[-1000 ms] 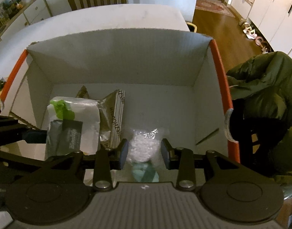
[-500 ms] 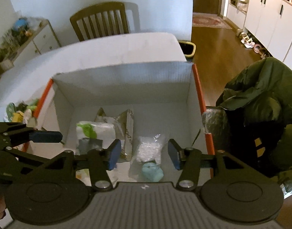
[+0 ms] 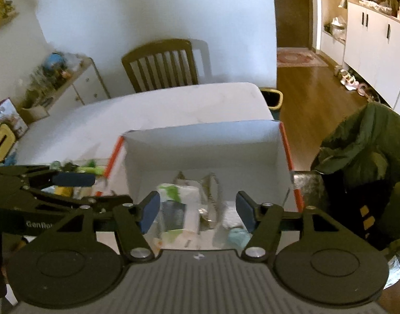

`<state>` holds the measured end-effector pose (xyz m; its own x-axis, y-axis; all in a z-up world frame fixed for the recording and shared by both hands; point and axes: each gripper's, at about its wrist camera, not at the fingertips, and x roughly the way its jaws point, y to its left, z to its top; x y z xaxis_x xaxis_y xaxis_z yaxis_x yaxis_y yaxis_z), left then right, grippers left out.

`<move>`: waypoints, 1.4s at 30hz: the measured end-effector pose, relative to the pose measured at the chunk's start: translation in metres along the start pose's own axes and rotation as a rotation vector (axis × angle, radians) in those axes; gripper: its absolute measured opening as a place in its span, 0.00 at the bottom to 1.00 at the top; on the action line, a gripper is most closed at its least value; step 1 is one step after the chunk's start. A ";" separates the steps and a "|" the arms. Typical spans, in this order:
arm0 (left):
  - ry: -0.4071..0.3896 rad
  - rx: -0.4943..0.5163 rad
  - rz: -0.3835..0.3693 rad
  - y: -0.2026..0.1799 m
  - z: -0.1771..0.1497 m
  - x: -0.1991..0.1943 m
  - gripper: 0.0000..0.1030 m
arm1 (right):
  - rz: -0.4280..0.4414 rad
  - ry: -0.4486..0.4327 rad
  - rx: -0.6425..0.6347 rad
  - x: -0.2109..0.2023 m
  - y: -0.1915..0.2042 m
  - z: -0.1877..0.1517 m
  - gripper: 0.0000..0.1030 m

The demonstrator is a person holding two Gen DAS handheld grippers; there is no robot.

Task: Organize objects
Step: 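Open both grippers to drop the two bags inside the box, then withdraw both grippers from the box and move toward the remaining items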

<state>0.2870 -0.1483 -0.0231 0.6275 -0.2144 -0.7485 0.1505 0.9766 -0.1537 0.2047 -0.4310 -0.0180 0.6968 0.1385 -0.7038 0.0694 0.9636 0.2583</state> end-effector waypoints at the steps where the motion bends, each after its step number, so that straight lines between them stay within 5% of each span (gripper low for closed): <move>1: -0.012 0.000 0.001 0.001 0.000 -0.006 0.79 | 0.001 -0.008 -0.001 -0.003 0.004 -0.001 0.62; 17: -0.149 -0.078 0.004 0.064 -0.020 -0.078 0.99 | 0.044 -0.122 0.005 -0.035 0.071 -0.018 0.81; 42: -0.192 -0.115 0.179 0.227 -0.057 -0.114 1.00 | 0.063 -0.076 -0.113 0.022 0.238 -0.051 0.83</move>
<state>0.2058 0.0987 -0.0096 0.7713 -0.0265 -0.6359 -0.0568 0.9923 -0.1102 0.2000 -0.1867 -0.0053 0.7493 0.1862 -0.6356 -0.0540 0.9736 0.2216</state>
